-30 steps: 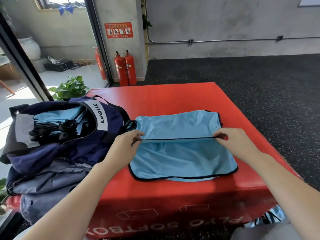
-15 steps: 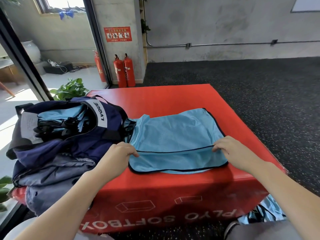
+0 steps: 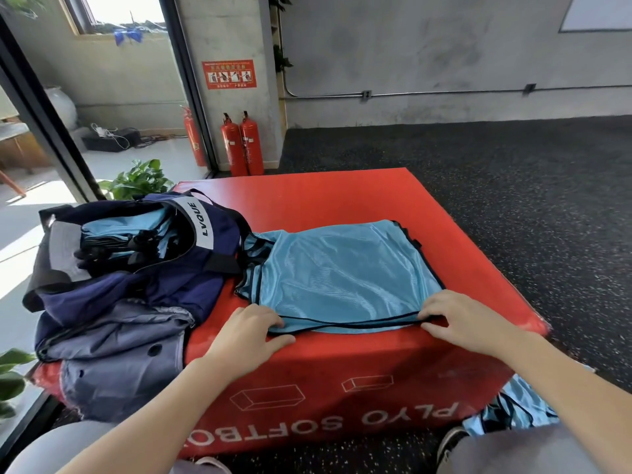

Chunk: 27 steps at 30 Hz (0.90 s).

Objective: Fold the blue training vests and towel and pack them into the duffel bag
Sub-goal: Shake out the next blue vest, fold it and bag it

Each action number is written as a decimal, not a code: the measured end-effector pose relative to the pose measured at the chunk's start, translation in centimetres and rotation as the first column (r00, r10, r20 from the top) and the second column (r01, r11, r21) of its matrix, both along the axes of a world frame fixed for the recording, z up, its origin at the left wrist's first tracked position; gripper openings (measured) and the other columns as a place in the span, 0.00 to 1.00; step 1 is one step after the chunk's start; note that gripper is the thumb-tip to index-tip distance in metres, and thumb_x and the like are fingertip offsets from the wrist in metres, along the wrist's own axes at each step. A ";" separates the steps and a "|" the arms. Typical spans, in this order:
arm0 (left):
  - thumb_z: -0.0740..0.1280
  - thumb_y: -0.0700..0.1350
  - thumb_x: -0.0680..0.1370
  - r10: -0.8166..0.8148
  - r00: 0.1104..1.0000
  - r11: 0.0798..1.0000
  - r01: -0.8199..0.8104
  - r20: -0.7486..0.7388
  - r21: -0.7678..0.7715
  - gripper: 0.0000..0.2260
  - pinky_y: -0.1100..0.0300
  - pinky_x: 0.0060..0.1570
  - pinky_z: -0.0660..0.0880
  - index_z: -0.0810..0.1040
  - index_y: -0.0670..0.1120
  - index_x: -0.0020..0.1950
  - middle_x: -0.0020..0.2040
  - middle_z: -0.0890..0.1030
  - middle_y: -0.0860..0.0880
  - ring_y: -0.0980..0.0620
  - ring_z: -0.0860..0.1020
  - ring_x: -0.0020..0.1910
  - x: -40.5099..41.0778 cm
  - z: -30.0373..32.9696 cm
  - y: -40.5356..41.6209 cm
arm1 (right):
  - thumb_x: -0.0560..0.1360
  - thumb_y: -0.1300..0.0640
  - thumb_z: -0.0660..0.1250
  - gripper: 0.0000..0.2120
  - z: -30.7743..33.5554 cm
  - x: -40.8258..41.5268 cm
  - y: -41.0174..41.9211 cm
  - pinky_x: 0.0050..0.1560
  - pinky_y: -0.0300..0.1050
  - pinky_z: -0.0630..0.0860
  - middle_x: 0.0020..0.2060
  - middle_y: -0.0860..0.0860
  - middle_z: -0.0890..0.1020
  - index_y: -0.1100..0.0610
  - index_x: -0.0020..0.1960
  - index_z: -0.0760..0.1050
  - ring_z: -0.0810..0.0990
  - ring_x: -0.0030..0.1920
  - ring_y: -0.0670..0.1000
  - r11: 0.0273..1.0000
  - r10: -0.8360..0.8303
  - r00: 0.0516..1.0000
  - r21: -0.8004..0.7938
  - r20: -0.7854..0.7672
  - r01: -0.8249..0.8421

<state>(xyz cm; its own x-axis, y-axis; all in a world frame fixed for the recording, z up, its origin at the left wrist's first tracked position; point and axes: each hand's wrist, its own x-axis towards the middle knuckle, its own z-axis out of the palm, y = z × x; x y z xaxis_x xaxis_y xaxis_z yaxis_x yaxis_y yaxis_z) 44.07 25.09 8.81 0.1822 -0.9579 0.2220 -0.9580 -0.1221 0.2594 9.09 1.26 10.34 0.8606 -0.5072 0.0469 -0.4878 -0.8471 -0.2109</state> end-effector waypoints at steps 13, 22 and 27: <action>0.76 0.55 0.71 0.110 0.947 0.992 -0.086 0.301 -0.094 0.15 0.56 0.35 0.72 0.78 0.49 0.31 0.27 0.75 0.54 0.51 0.75 0.28 -2.3 -0.6 -0.8 | 0.75 0.61 0.70 0.10 -0.8 0.6 -0.6 0.56 0.42 0.69 0.46 0.39 0.76 0.47 0.51 0.76 0.74 0.47 0.40 0.982 -0.001 0.994 -0.190 0.106 0.021; 0.72 0.30 0.70 0.123 0.992 0.964 -0.127 -0.031 -0.235 0.10 0.56 0.50 0.76 0.85 0.42 0.46 0.44 0.82 0.49 0.47 0.80 0.46 -0.1 -1.1 -0.7 | 0.77 0.52 0.71 0.07 -1.5 0.0 -1.7 0.57 0.44 0.70 0.47 0.42 0.78 0.47 0.54 0.83 0.78 0.52 0.45 0.972 0.022 0.999 -0.236 0.044 -0.011; 0.74 0.25 0.67 0.114 0.994 0.932 -0.109 -0.007 -0.347 0.13 0.58 0.48 0.74 0.86 0.40 0.45 0.43 0.84 0.46 0.41 0.81 0.42 0.7 0.5 -0.8 | 0.76 0.50 0.72 0.07 -1.2 -0.2 -2.0 0.57 0.45 0.68 0.49 0.43 0.78 0.49 0.53 0.83 0.78 0.54 0.47 0.973 -0.059 0.996 -0.220 0.066 0.072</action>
